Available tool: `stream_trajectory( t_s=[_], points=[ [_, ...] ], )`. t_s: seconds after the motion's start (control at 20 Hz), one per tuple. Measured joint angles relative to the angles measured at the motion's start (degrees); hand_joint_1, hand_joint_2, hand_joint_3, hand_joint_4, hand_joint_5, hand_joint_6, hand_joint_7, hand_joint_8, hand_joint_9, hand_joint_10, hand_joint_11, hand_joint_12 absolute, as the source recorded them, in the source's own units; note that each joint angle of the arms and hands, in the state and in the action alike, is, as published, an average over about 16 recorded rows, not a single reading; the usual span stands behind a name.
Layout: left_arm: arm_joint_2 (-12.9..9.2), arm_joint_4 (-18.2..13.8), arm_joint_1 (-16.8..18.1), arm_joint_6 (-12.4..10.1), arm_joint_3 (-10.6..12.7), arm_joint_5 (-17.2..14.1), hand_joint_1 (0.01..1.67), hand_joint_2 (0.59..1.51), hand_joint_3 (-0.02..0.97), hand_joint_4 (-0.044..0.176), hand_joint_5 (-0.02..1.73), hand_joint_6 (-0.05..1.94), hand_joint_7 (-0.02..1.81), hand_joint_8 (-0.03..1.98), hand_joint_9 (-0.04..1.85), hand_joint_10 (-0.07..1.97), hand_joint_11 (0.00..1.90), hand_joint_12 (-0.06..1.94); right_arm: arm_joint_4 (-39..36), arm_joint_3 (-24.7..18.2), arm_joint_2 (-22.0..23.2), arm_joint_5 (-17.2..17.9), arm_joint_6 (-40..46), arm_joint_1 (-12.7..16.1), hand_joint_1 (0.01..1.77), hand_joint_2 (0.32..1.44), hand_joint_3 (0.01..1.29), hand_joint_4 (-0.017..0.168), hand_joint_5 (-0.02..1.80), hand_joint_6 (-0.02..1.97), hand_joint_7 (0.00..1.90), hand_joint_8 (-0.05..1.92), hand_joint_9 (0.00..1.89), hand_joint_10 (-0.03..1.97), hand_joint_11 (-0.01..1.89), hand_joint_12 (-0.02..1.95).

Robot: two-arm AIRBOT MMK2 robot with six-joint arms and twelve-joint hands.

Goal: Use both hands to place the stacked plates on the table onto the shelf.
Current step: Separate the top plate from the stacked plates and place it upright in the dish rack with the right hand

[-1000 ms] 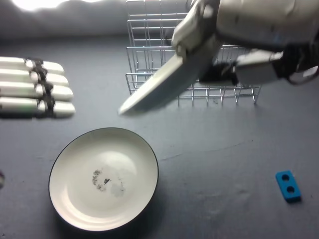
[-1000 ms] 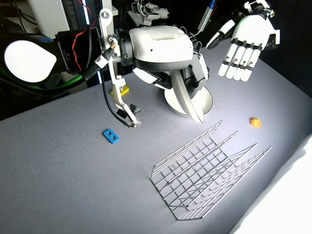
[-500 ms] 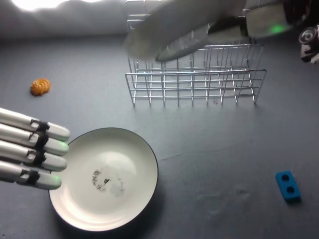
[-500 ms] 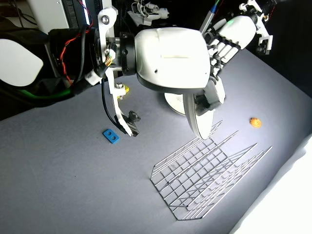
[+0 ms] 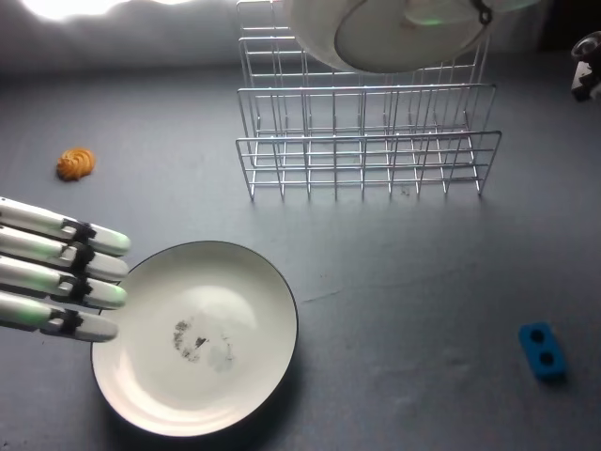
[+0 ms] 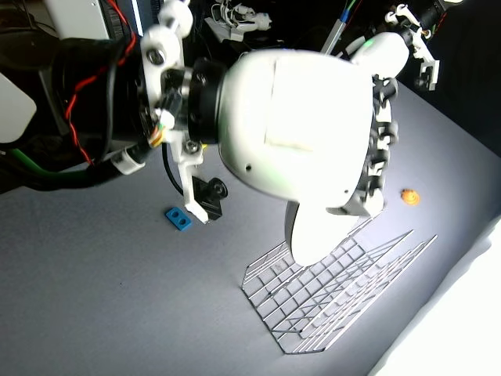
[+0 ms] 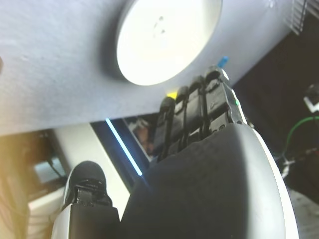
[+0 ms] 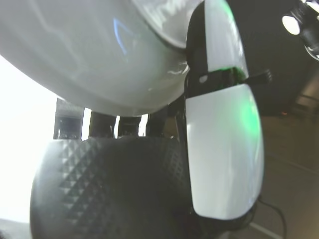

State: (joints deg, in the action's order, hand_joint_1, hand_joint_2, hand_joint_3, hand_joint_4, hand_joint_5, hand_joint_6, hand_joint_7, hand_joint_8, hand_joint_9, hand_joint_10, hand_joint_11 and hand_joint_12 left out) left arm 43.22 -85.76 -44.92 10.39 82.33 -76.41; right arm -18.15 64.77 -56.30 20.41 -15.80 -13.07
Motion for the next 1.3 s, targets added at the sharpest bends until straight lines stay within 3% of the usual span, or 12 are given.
stream_trajectory(
  t_s=[0.8, 1.3],
  points=[
    [0.09, -4.33, 6.03, -0.08, 0.80, -1.14, 0.02, 1.148, 0.019, 0.000, 0.07, 0.01, 0.04, 0.01, 0.02, 0.01, 0.01, 0.01, 2.30, 5.43, -3.10, -6.63, 5.38, 1.43, 1.22, 0.96, 0.01, 0.005, 1.03, 0.83, 1.21, 0.59, 1.42, 0.01, 1.01, 0.93],
    [0.17, -4.26, 4.87, -0.19, 0.44, -0.28, 0.02, 1.149, 0.019, -0.001, 0.07, 0.01, 0.05, 0.01, 0.02, 0.01, 0.01, 0.00, 2.79, 8.30, -5.51, -8.74, 6.19, 1.19, 1.22, 0.96, 0.01, -0.004, 1.03, 0.80, 1.23, 0.55, 1.42, 0.01, 1.02, 0.93]
  ],
)
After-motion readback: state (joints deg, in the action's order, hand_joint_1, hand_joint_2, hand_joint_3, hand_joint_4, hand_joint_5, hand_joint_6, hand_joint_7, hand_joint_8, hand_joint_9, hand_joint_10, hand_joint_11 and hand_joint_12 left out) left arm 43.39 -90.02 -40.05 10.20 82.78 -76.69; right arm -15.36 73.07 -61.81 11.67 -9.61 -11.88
